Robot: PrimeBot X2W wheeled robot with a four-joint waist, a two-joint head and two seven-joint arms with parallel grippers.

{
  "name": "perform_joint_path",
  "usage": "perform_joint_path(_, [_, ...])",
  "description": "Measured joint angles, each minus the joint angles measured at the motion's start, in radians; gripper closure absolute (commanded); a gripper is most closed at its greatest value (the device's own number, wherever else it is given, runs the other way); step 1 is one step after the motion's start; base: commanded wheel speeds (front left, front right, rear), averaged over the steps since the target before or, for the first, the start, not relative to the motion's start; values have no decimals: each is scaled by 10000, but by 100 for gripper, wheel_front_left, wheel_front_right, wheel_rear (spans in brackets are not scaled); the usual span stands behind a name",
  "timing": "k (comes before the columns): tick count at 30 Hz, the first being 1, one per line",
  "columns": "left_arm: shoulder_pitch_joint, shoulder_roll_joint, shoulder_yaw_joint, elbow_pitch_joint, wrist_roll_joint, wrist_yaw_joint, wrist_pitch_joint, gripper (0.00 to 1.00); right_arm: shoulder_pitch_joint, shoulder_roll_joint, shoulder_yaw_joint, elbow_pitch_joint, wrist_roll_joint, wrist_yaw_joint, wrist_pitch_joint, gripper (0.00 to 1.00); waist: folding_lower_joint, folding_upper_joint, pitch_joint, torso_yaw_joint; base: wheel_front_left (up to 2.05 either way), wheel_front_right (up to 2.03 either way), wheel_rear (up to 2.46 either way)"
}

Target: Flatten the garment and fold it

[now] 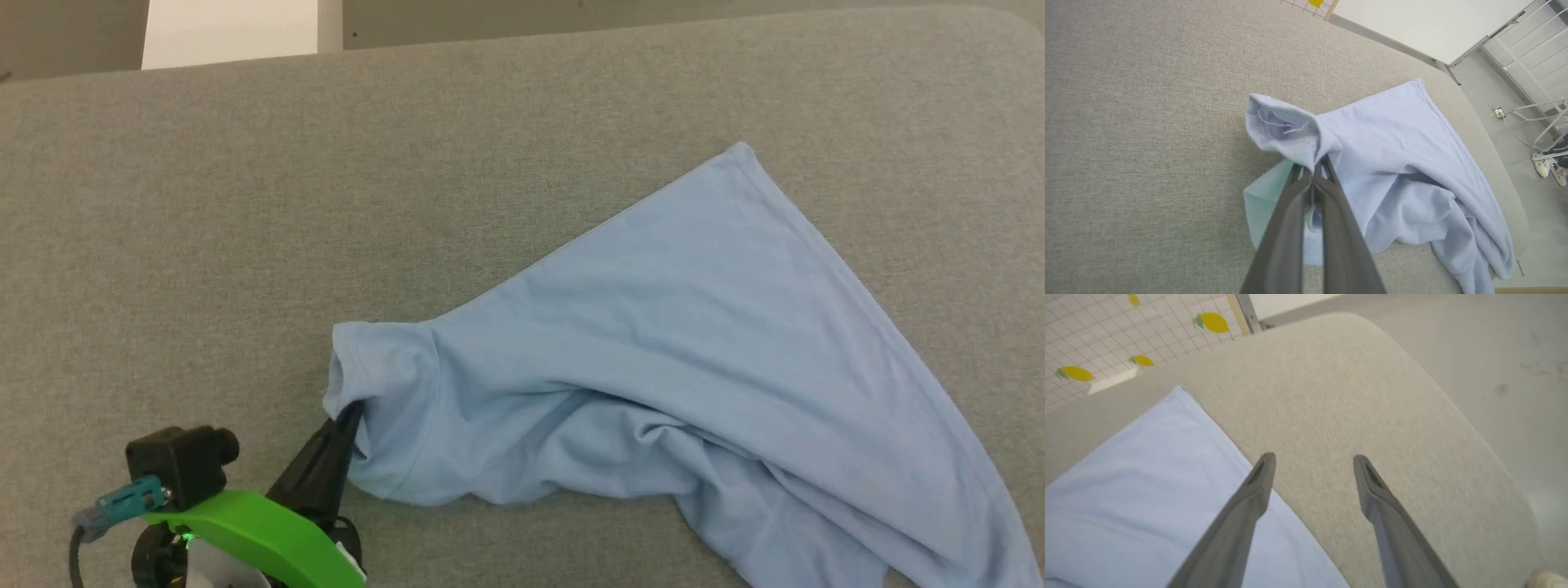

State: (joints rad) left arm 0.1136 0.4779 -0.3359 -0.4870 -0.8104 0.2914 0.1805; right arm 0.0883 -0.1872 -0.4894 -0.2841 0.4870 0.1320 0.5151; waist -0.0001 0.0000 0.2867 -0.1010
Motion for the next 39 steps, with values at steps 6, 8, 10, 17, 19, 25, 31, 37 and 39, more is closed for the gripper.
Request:
perform_joint_path(6, [-595,-148,-391,35,188,-100,44,100,-2757,-1593,1528,-405,-523,0,1398,0,0,0,427,447,0,0,0])
perform_joint_path(8, [-833,-230,-508,81,270,-148,102,100,-3381,-1988,2184,-113,-673,2,1680,0,0,0,609,640,0,0,0])
perform_joint_path(10, [-1125,-370,-662,134,301,-249,111,100,-4134,-2261,2899,339,-805,0,1912,0,0,0,847,858,0,0,0])
perform_joint_path(17, [-1954,-844,-1127,435,407,-504,65,100,-6424,-2915,4224,2997,-1457,2,2533,0,0,0,2000,2017,0,0,0])
perform_joint_path(19, [-2007,-959,-1197,506,412,-539,6,100,-6496,-3020,4322,3302,-1473,2,2623,0,0,0,2202,2228,0,0,0])
perform_joint_path(25, [-2067,-1034,-1283,683,412,-633,-123,100,-6763,-3283,4617,3754,-1452,0,2679,0,0,0,2776,2799,0,0,0])
perform_joint_path(31, [-2183,-1076,-1300,855,410,-708,-151,100,-7163,-3402,4504,3956,-1220,0,2951,100,0,0,3103,3112,0,0,0])
perform_joint_path(37, [-2205,-1022,-1183,913,408,-706,-151,100,-7334,-2984,4197,4067,-1246,4,3070,100,1,0,3009,3007,0,0,0])
perform_joint_path(39, [-2286,-965,-1068,965,426,-704,-157,100,-7328,-2803,4092,4192,-1327,4,2907,100,1,0,2873,2939,0,0,0])
